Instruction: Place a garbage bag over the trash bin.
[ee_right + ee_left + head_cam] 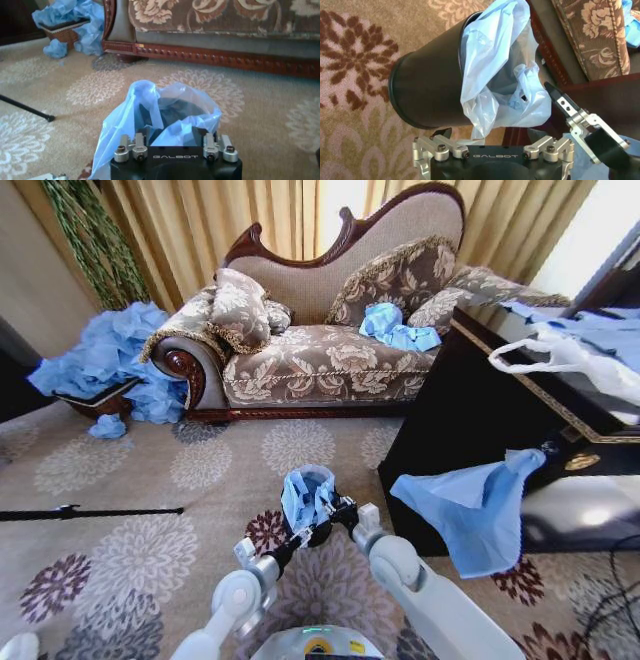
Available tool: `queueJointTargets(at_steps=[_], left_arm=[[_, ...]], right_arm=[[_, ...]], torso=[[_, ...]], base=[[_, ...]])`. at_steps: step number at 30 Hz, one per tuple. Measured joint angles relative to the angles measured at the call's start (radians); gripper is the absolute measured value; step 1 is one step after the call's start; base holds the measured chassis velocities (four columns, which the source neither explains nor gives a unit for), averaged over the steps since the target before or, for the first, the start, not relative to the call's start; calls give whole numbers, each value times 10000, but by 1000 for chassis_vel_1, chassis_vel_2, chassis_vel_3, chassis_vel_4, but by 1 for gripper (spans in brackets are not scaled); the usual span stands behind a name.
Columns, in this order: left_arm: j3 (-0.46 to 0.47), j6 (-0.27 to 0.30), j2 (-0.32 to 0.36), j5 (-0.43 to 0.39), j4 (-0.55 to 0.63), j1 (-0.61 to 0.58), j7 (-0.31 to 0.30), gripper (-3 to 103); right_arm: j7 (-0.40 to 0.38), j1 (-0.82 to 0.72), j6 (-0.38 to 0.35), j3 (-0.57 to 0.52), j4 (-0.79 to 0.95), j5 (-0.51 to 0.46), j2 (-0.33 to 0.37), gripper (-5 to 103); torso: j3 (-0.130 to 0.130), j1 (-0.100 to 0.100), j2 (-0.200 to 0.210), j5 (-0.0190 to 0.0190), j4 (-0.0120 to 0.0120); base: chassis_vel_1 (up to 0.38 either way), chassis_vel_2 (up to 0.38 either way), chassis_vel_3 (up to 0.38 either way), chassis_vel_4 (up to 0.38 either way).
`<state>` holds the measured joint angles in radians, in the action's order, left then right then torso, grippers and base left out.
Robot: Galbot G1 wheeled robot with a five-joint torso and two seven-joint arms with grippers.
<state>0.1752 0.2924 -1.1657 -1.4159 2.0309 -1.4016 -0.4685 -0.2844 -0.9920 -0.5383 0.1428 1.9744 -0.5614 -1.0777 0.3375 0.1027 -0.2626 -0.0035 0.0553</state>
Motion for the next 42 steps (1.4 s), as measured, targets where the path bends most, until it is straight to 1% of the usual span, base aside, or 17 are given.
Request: queueJointTargets(at_steps=[1,3,5,6,9,10,11,16,18,21,23,25,28,33,38,40,42], left_arm=[[0,0,0,0,0,0,0,100],[14,-10,-6,23,-22,-8,7,100],[28,-12,-5,28,-23,-20,12,100],[52,-16,2,36,-19,-41,18,100],[64,-29,16,44,9,-57,23,100],[64,-34,21,46,27,-57,25,100],[69,-36,17,35,64,-55,26,100],[128,-54,-73,-19,134,-56,-41,102],[150,-69,-83,-52,208,-82,-121,100],[185,-87,-3,-175,318,-95,-244,100],[203,-115,103,-276,441,-97,-260,99],[251,-174,109,-298,512,-39,-251,99],[253,-225,100,-383,430,63,-246,99],[133,-214,10,-385,392,95,-245,99],[144,-13,154,-453,603,-47,-228,99],[165,-9,190,-460,621,-57,-229,99],[254,-4,350,-527,665,-70,-229,99]], right_arm=[[0,0,0,0,0,0,0,58],[-201,246,-329,261,-107,349,-81,69],[-312,315,-453,340,-141,300,-119,69],[-482,453,-589,528,-197,161,-173,80],[-569,662,-700,804,-363,119,-229,80],[-643,775,-767,928,-441,112,-254,90],[-797,880,-889,1050,-504,103,-282,95],[-1053,1089,-1150,1228,-720,165,-367,102],[-1064,1106,-1212,1255,-845,270,-386,95],[-1087,1048,-1218,1338,-879,322,-330,91],[-1067,909,-1151,1345,-966,464,-296,84],[-923,758,-1147,1323,-1007,485,-265,79],[-579,602,-1208,926,-957,472,-186,68],[-610,515,-1083,695,-973,462,-87,60],[-836,594,-843,633,-1084,469,40,39],[-840,612,-822,622,-1110,471,40,39],[-842,663,-725,582,-1231,490,21,32]], torso=[[0,0,0,0,0],[0,0,0,-1,0],[0,0,0,0,0],[0,0,0,0,-1],[0,0,0,0,-2],[0,0,0,0,-1],[0,0,0,0,-1],[0,0,0,-1,-2],[0,0,0,0,-1],[0,0,0,2,-1],[-1,0,0,0,-3],[0,0,0,0,3],[0,0,0,-2,0],[-1,0,0,-3,0],[-1,0,0,1,-2],[-1,0,0,1,-2],[-1,-1,0,1,-1]], base=[[0,0,0,0],[0,0,0,0],[0,0,0,0],[0,0,0,0],[0,0,0,0],[0,0,0,0],[0,0,0,0],[0,0,0,0],[0,0,0,0],[0,0,0,0],[0,0,0,0],[0,0,0,0],[0,0,0,0],[0,0,0,0],[0,0,0,0],[0,0,0,0],[0,0,0,0]])
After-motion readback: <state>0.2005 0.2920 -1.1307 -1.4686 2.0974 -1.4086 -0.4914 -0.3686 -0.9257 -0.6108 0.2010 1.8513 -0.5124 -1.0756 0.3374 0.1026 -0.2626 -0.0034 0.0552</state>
